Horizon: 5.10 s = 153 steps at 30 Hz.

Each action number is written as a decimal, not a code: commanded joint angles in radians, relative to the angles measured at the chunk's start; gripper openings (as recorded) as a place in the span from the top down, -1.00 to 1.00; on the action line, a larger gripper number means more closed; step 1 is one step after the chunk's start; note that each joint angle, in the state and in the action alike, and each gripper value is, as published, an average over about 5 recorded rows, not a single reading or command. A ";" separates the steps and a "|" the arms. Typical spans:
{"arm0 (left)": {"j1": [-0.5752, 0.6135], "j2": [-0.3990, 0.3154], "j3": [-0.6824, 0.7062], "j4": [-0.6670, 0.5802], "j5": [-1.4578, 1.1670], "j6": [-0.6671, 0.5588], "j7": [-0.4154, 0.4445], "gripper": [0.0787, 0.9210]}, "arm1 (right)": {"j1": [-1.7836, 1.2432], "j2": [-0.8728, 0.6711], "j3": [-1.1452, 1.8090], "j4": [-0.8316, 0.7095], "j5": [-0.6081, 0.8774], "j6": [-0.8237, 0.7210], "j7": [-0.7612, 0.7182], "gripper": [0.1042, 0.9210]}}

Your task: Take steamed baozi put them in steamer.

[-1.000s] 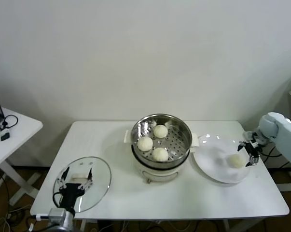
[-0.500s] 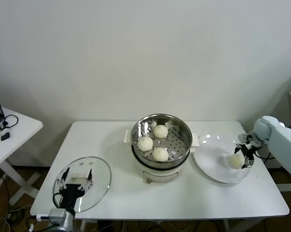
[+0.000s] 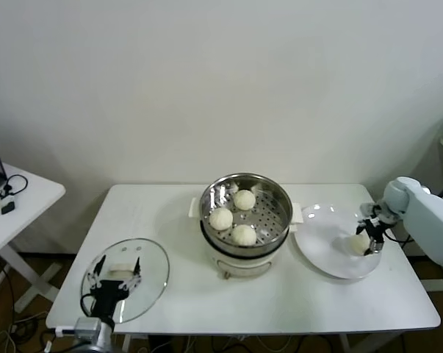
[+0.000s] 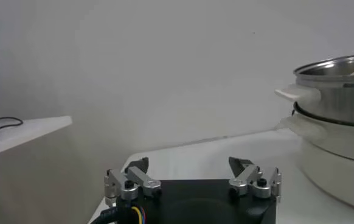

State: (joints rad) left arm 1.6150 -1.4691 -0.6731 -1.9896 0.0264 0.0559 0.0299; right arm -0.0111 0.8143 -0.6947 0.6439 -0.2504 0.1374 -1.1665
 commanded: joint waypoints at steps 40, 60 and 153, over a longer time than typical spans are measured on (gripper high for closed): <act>-0.006 -0.004 0.041 -0.059 -0.025 -0.030 0.005 -0.77 | 0.858 0.263 -1.029 0.444 1.169 -0.393 0.118 -0.39; -0.009 -0.012 0.042 -0.046 -0.022 -0.034 0.004 -0.77 | 0.683 0.249 -0.989 0.466 1.119 -0.421 0.203 -0.39; -0.067 -0.023 0.059 -0.065 -0.009 -0.022 -0.005 -0.77 | -1.390 0.162 1.340 1.184 0.653 0.039 0.912 -0.76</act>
State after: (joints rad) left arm 1.5491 -1.4894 -0.6103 -2.0559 0.0181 0.0340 0.0214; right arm -0.7178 0.6712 -0.0209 1.7045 0.5567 0.0213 -0.3697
